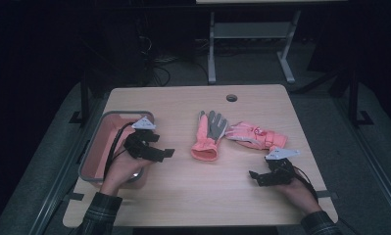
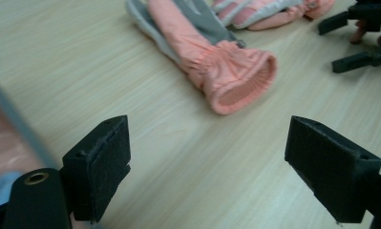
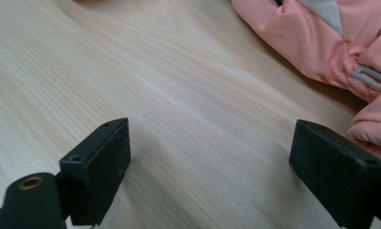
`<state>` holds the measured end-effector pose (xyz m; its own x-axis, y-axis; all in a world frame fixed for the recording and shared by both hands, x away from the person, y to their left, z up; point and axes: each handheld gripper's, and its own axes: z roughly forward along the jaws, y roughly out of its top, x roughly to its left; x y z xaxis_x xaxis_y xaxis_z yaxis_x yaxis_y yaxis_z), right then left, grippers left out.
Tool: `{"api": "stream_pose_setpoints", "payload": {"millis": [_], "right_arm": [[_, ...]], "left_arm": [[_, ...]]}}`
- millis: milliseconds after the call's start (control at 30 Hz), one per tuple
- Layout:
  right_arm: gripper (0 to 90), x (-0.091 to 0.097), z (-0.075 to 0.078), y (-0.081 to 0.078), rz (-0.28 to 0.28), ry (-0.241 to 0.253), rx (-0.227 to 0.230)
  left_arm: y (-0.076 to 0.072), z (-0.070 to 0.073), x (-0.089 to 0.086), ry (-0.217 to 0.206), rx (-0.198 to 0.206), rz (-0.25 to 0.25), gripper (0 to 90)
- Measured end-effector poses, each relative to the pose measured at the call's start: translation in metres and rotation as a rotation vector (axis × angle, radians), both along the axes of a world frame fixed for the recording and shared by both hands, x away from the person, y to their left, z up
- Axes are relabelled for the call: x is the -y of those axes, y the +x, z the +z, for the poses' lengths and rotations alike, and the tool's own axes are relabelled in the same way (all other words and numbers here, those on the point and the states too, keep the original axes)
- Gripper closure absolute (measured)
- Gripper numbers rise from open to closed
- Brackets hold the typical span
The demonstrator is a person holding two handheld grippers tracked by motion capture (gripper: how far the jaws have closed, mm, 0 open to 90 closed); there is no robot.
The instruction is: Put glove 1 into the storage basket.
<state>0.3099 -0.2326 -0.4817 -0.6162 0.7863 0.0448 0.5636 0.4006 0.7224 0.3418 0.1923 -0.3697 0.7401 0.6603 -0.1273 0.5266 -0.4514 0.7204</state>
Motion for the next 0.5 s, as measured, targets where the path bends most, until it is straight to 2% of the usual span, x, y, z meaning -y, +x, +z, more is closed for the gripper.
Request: {"api": "stream_pose_setpoints", "payload": {"millis": [167,300,500], "right_arm": [[13.3,0.0,0.0,0.0,0.0,-0.001,0.0],[13.3,0.0,0.0,0.0,0.001,-0.002,0.002],[13.0,0.0,0.0,0.0,0.0,-0.002,0.002]], "left_arm": [[-0.013,-0.009,0.023,0.017,-0.002,-0.045,15.0],[-0.018,-0.012,0.032,0.023,0.011,-0.063,15.0],[-0.028,-0.025,0.05,0.034,0.004,-0.098,15.0]]}}
